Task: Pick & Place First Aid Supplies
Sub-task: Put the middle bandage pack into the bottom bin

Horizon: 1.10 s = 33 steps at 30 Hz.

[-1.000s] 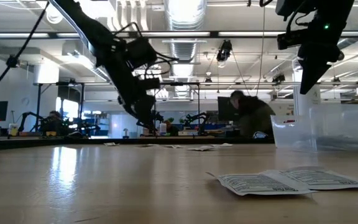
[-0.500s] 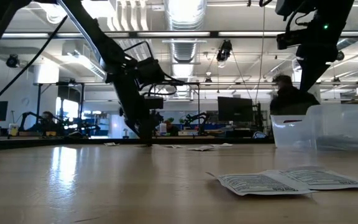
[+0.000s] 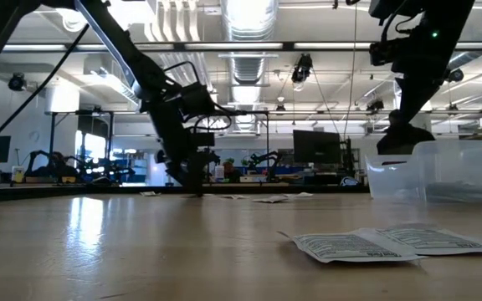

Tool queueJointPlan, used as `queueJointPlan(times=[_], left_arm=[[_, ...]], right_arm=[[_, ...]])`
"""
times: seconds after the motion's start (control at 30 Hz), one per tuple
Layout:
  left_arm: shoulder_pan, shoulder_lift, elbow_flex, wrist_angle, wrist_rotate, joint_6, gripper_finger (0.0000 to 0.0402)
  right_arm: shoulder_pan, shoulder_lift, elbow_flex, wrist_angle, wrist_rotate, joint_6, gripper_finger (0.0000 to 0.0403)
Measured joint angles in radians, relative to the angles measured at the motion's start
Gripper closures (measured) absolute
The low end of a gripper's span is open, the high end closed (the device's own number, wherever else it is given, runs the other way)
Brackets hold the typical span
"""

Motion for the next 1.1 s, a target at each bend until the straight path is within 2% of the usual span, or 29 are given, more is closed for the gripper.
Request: queueJointPlan(times=[0.1, 0.3, 0.7, 0.9, 1.1], left_arm=[[0.007, 0.018, 0.001, -0.006, -0.005, 0.019, 0.0216], [0.013, 0.014, 0.0, -0.019, -0.011, 0.04, 0.0259], [0.014, 0.013, -0.002, -0.029, 0.03, 0.081, 0.0393], [0.011, -0.015, -0.002, -0.031, 0.047, 0.083, 0.04], [-0.015, -0.1, -0.006, -0.063, 0.13, 0.075, 0.0401]], right_arm=[[0.0, 0.0, 0.0, 0.0, -0.012, 0.025, 0.0329], [0.0, 0.0, 0.0, 0.0, -0.107, 0.044, 0.0335], [0.003, 0.0, 0.0, 0.0, -0.184, 0.077, 0.0335], [0.003, 0.0, 0.0, 0.0, -0.185, 0.072, 0.0343], [0.003, 0.0, 0.0, 0.0, -0.185, 0.065, 0.0343]])
